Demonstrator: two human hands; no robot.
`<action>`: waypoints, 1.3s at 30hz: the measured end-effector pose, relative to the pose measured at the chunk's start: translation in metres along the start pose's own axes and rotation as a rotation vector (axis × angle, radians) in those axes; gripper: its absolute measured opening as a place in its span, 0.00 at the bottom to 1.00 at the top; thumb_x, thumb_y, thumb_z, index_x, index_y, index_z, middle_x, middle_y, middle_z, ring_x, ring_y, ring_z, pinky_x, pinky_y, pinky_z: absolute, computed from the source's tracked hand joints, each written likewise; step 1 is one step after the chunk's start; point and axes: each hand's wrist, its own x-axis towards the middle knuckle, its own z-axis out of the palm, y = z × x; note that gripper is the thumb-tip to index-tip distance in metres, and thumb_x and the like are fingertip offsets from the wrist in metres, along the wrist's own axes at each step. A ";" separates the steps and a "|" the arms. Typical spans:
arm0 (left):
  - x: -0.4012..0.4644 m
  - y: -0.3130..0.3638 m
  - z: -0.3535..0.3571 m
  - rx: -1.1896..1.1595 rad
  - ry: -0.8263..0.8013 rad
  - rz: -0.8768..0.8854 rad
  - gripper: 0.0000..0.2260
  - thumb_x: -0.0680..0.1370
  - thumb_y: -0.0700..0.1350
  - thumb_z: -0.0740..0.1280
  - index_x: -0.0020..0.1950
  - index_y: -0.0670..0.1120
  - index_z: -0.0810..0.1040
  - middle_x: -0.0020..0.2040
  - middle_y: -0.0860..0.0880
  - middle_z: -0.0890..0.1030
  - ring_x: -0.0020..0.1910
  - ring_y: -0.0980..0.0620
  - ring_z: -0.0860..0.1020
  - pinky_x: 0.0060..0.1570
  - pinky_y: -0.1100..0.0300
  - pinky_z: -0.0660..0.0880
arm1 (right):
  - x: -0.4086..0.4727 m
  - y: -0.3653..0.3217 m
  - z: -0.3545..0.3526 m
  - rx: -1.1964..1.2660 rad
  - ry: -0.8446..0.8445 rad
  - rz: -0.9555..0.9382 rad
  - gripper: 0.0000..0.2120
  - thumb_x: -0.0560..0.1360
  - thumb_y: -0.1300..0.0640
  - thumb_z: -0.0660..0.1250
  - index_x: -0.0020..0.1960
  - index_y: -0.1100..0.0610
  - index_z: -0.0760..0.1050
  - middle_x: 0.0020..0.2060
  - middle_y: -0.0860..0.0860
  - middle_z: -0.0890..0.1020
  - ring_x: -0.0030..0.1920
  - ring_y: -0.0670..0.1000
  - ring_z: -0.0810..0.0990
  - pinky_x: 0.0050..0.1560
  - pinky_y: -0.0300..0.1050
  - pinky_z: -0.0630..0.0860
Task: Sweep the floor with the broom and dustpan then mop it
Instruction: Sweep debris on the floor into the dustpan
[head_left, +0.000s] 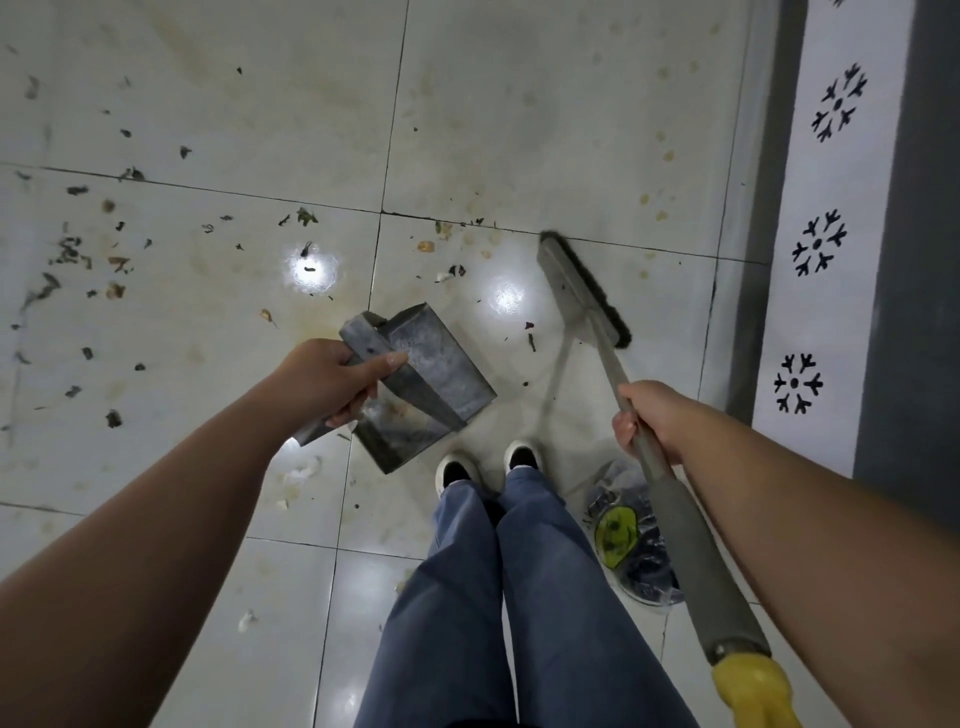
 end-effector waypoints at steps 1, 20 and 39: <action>0.000 -0.003 -0.002 0.026 0.005 -0.008 0.22 0.72 0.55 0.68 0.25 0.42 0.72 0.15 0.50 0.70 0.13 0.57 0.66 0.21 0.67 0.69 | -0.004 0.005 0.009 -0.035 -0.019 0.020 0.14 0.79 0.58 0.51 0.35 0.57 0.61 0.22 0.51 0.64 0.12 0.45 0.61 0.15 0.29 0.60; -0.014 -0.085 -0.027 0.091 0.122 -0.094 0.17 0.74 0.57 0.65 0.33 0.46 0.74 0.27 0.49 0.74 0.26 0.54 0.72 0.26 0.65 0.66 | -0.058 -0.102 0.110 -0.404 -0.017 -0.322 0.18 0.80 0.55 0.52 0.33 0.58 0.60 0.18 0.52 0.68 0.12 0.43 0.64 0.13 0.30 0.59; -0.021 -0.131 -0.023 0.208 0.032 -0.177 0.24 0.72 0.64 0.62 0.46 0.43 0.81 0.33 0.50 0.80 0.30 0.55 0.78 0.31 0.66 0.74 | -0.083 -0.051 0.140 -0.675 0.008 -0.086 0.17 0.80 0.50 0.53 0.34 0.56 0.61 0.11 0.49 0.61 0.08 0.42 0.58 0.12 0.26 0.54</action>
